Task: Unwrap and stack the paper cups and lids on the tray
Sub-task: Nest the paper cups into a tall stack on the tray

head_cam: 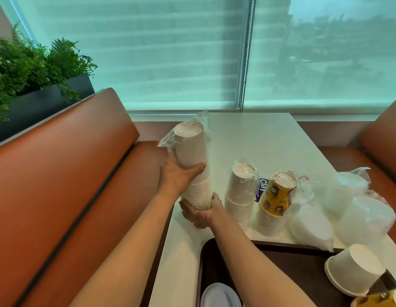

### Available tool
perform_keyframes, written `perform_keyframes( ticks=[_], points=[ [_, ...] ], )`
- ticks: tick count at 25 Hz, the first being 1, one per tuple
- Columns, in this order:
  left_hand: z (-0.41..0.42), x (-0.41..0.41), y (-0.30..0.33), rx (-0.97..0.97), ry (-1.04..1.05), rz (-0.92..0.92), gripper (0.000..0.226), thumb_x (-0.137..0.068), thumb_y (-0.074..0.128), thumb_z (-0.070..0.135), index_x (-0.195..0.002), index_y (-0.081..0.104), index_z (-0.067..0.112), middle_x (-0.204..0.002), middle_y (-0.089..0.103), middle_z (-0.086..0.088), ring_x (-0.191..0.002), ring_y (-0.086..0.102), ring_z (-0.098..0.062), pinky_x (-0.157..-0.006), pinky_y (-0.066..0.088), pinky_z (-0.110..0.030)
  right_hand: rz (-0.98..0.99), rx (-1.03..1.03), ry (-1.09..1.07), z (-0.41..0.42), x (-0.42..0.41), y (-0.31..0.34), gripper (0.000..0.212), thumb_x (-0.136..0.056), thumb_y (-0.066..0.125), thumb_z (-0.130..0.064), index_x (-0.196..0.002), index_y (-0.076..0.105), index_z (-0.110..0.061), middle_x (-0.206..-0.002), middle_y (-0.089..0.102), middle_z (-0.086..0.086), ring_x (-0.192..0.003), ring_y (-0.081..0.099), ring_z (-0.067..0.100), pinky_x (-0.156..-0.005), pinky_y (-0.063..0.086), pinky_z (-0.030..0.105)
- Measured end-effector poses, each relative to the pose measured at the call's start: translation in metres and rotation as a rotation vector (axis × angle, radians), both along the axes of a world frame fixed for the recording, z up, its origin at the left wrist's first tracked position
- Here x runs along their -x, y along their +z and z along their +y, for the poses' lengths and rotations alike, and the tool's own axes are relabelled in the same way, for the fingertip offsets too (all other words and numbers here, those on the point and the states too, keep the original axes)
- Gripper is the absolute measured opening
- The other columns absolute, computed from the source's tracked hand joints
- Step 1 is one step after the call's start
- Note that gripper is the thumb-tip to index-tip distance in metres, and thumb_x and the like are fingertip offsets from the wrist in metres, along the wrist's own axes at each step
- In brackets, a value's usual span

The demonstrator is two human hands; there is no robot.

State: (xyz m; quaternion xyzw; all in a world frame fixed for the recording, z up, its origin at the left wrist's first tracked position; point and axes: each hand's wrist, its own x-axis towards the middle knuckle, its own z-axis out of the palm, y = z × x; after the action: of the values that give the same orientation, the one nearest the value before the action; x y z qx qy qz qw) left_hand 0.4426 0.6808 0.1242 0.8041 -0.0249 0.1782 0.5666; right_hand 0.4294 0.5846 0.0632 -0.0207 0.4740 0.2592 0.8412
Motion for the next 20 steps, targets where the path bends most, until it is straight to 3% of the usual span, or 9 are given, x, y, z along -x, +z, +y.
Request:
perform_keyframes(
  ticks=[2,4,6,8,10,13,17,20],
  points=[
    [0.008,0.012,-0.002,0.042,0.001,-0.023,0.077,-0.051,0.082,0.046,-0.115,0.043,0.028,-0.106,0.058,0.005,-0.098,0.059,-0.015,-0.081,0.047,-0.026,-0.077,0.0,0.066,0.004,0.0,-0.001,0.076,-0.073,0.072,-0.048,-0.112,0.041,0.008,-0.111,0.048,0.03,-0.092,0.057,0.046,-0.072,0.056,0.055],
    [0.02,0.026,-0.007,0.133,0.003,-0.033,0.081,-0.044,0.076,0.052,-0.115,0.048,0.023,-0.107,0.062,0.004,-0.098,0.063,-0.015,-0.081,0.052,-0.026,-0.214,0.056,0.155,0.009,0.003,-0.006,0.067,-0.076,0.063,-0.048,-0.112,0.049,0.007,-0.1,0.055,0.03,-0.086,0.058,0.045,-0.059,0.055,0.059],
    [0.033,0.046,-0.014,0.238,0.025,-0.057,0.085,-0.045,0.076,0.049,-0.119,0.049,0.018,-0.108,0.063,0.004,-0.098,0.064,-0.008,-0.081,0.054,-0.021,-0.303,0.076,0.209,0.015,0.011,-0.008,0.064,-0.077,0.059,-0.046,-0.12,0.05,0.001,-0.104,0.058,0.027,-0.091,0.059,0.044,-0.066,0.052,0.061],
    [0.04,0.073,-0.016,0.304,0.05,-0.115,0.077,-0.048,0.075,0.045,-0.118,0.048,0.025,-0.11,0.061,0.006,-0.096,0.063,0.002,-0.079,0.053,-0.016,-0.358,0.105,0.246,0.021,0.021,-0.006,0.066,-0.078,0.059,-0.048,-0.124,0.048,-0.002,-0.113,0.057,0.026,-0.099,0.058,0.044,-0.076,0.05,0.061],
    [0.044,0.101,-0.012,0.398,0.057,-0.168,0.085,-0.048,0.077,0.042,-0.123,0.042,0.024,-0.115,0.057,0.007,-0.1,0.061,0.005,-0.077,0.051,-0.012,-0.395,0.159,0.26,0.026,0.032,0.001,0.067,-0.078,0.061,-0.049,-0.124,0.044,-0.004,-0.116,0.054,0.025,-0.099,0.057,0.045,-0.074,0.051,0.061],
    [0.046,0.137,0.004,0.529,0.058,-0.206,0.107,-0.042,0.084,0.061,-0.129,0.038,0.018,-0.119,0.055,0.005,-0.105,0.06,0.002,-0.076,0.051,-0.012,-0.519,0.188,0.284,0.027,0.047,0.026,0.062,-0.078,0.06,-0.048,-0.119,0.042,-0.006,-0.11,0.054,0.025,-0.093,0.056,0.045,-0.069,0.05,0.06],
    [0.05,0.184,0.025,0.64,0.048,-0.225,0.114,-0.033,0.084,0.067,-0.128,0.044,0.018,-0.117,0.057,0.008,-0.102,0.061,0.004,-0.076,0.049,-0.009,-0.675,0.258,0.248,0.017,0.069,0.086,0.048,-0.078,0.061,-0.042,-0.112,0.047,-0.01,-0.113,0.055,0.02,-0.1,0.054,0.043,-0.081,0.049,0.059],
    [0.051,0.217,0.036,0.673,-0.093,-0.182,0.115,-0.025,0.09,0.059,-0.126,0.05,0.023,-0.114,0.061,0.004,-0.101,0.062,-0.006,-0.073,0.053,-0.016,-0.745,0.379,0.13,-0.006,0.08,0.134,0.075,-0.065,0.072,-0.036,-0.13,0.043,-0.012,-0.13,0.05,0.017,-0.111,0.053,0.042,-0.08,0.05,0.057]
  ],
)
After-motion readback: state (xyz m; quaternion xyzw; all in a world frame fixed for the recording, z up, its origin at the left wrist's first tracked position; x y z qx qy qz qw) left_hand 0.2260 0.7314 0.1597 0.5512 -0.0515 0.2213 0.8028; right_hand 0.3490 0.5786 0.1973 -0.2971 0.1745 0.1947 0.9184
